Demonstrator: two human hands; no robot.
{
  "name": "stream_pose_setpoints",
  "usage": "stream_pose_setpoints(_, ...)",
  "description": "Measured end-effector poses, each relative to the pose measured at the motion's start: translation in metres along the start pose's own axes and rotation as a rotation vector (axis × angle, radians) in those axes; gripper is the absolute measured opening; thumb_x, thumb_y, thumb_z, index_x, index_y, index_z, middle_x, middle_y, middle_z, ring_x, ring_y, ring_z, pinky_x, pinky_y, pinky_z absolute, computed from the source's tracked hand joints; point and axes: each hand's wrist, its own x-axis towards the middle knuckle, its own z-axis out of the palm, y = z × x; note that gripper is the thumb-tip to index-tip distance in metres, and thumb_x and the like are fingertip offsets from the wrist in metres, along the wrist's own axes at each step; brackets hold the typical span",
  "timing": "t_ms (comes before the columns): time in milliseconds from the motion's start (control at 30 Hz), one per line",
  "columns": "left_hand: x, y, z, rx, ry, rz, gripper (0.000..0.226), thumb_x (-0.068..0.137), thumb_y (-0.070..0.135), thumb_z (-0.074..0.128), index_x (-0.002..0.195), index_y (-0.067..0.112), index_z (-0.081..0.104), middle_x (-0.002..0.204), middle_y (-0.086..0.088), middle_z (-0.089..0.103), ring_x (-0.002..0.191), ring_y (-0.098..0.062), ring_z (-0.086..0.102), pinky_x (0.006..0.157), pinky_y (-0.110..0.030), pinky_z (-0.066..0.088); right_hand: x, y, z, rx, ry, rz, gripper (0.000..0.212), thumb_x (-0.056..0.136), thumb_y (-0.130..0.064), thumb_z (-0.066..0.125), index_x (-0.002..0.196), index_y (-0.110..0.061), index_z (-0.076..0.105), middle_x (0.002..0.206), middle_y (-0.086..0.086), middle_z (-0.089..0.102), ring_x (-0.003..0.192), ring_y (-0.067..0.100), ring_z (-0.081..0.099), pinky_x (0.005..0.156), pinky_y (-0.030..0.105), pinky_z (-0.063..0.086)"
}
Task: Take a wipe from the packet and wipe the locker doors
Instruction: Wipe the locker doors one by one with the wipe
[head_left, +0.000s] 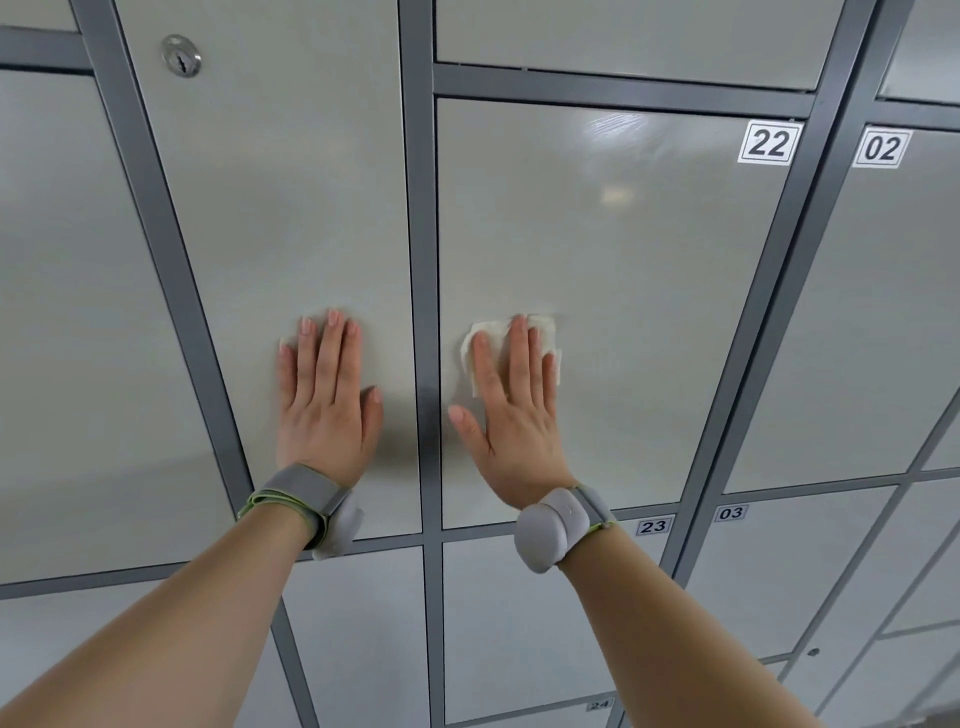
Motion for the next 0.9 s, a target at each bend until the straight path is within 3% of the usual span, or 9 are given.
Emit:
stream_pose_setpoints(167, 0.000, 0.001, 0.002, 0.009, 0.023, 0.011, 0.062, 0.091, 0.023, 0.036, 0.147, 0.006, 0.015, 0.150, -0.016, 0.021, 0.145, -0.017, -0.010, 0.118, -0.039, -0.005, 0.013, -0.003, 0.002, -0.010, 0.057, 0.007, 0.070, 0.095, -0.059, 0.012, 0.150, -0.016, 0.011, 0.155, 0.015, -0.009, 0.144, 0.027, -0.017, 0.116, 0.040, -0.014)
stream_pose_setpoints(367, 0.000, -0.001, 0.001, 0.016, 0.026, 0.025, 0.061, 0.091, 0.022, 0.037, 0.146, 0.003, 0.017, 0.149, -0.018, 0.022, 0.145, -0.019, -0.010, 0.118, -0.040, -0.005, -0.018, 0.002, 0.024, -0.098, -0.041, -0.094, 0.070, 0.096, -0.059, 0.013, 0.149, -0.015, 0.014, 0.156, 0.018, -0.002, 0.144, 0.033, -0.007, 0.116, 0.044, -0.007)
stream_pose_setpoints(467, -0.002, -0.001, 0.001, 0.013, 0.020, 0.014, 0.061, 0.092, 0.022, 0.037, 0.146, 0.001, 0.018, 0.149, -0.020, 0.023, 0.145, -0.020, -0.010, 0.118, -0.040, -0.006, -0.016, 0.000, 0.020, -0.061, -0.041, -0.096, 0.069, 0.096, -0.059, 0.011, 0.150, -0.016, 0.014, 0.156, 0.014, -0.007, 0.145, 0.029, -0.012, 0.116, 0.042, -0.009)
stream_pose_setpoints(667, 0.000, 0.000, -0.002, -0.003, -0.004, 0.023, 0.061, 0.091, 0.020, 0.038, 0.145, -0.001, 0.018, 0.150, -0.022, 0.024, 0.140, -0.038, 0.005, 0.118, -0.039, -0.007, -0.001, -0.009, 0.013, -0.020, -0.009, -0.049, 0.069, 0.095, -0.058, 0.010, 0.150, -0.017, 0.010, 0.155, 0.012, -0.009, 0.144, 0.029, -0.012, 0.117, 0.042, -0.010)
stream_pose_setpoints(767, 0.000, 0.001, -0.003, -0.012, 0.003, 0.015, 0.061, 0.092, 0.020, 0.038, 0.145, -0.001, 0.019, 0.150, -0.022, 0.024, 0.145, -0.030, -0.001, 0.118, -0.040, -0.005, -0.020, -0.004, 0.027, -0.061, -0.041, -0.072, 0.068, 0.095, -0.056, 0.024, 0.149, -0.016, 0.014, 0.154, 0.014, -0.005, 0.144, 0.031, -0.007, 0.116, 0.042, -0.009)
stream_pose_setpoints(900, 0.000, 0.006, -0.005, -0.030, -0.013, -0.004, 0.061, 0.091, 0.019, 0.040, 0.144, -0.005, 0.021, 0.150, -0.025, 0.025, 0.140, -0.039, 0.007, 0.118, -0.040, -0.007, -0.041, 0.006, 0.036, -0.079, -0.082, -0.108, 0.068, 0.093, -0.054, 0.032, 0.148, -0.017, 0.019, 0.156, 0.017, 0.005, 0.144, 0.032, -0.002, 0.116, 0.046, -0.001)
